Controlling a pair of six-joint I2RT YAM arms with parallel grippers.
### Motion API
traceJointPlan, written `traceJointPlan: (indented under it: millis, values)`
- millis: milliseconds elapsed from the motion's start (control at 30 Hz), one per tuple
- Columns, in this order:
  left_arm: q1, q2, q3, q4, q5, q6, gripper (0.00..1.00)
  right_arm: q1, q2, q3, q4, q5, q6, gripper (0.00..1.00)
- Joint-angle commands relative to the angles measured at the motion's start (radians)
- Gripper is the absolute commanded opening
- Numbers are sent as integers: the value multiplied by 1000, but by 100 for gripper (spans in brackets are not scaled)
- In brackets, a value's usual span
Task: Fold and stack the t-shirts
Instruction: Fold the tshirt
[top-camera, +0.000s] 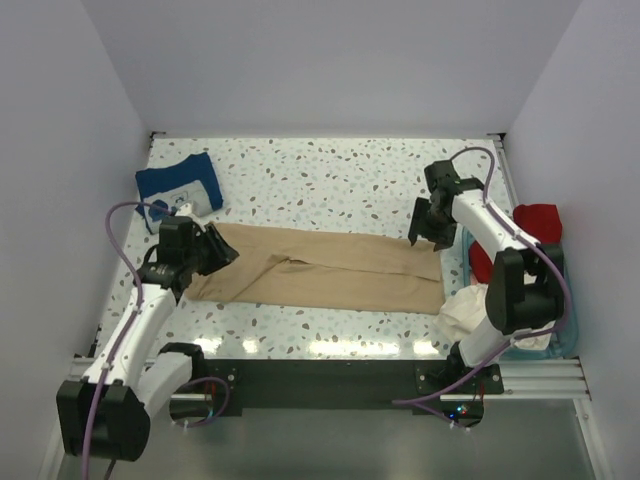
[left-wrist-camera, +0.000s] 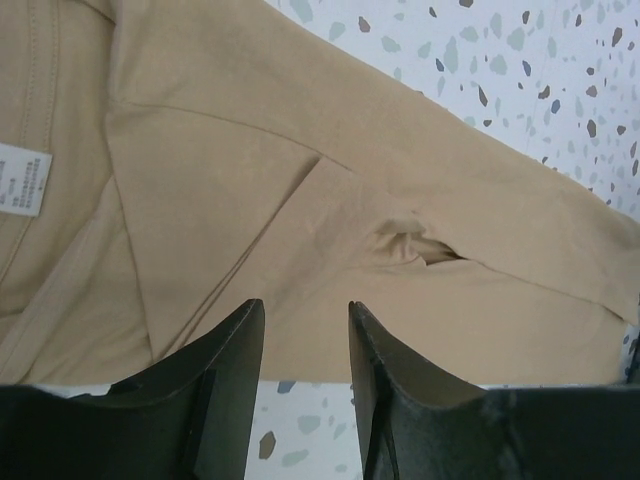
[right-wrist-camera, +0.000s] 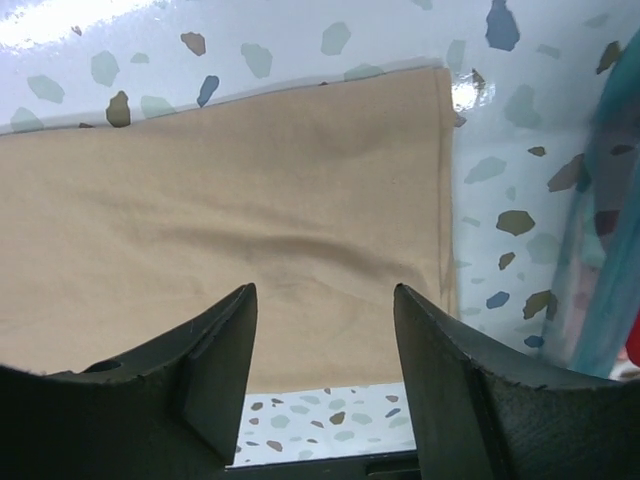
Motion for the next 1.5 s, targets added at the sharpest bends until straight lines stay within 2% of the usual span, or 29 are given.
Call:
traceJointPlan:
  millis: [0,167,467,767,900,1067,1267,1467]
  values:
    - [5,93,-13,249,46,-24,44,1,32,-43,62,-60,19,60]
    - [-7,261,-6,405,48,-16,44,1,36,-97,80,-69,25,59]
    - [-96,450,27,540,13,-13,43,-1,53,-126,100,-80,30,58]
    - [-136,536,41,574,-55,1,43,1,61,-128,106,-87,29,58]
    - [-149,552,52,554,-131,4,43,1,63,-129,109,-92,30,58]
    - [-152,581,37,581,-119,12,42,-1,70,-135,112,-94,32,58]
    - [-176,636,40,606,-89,-7,34,-1,75,-131,112,-95,32,58]
    - [-189,633,50,580,-113,-10,20,1,72,-126,105,-89,29,58]
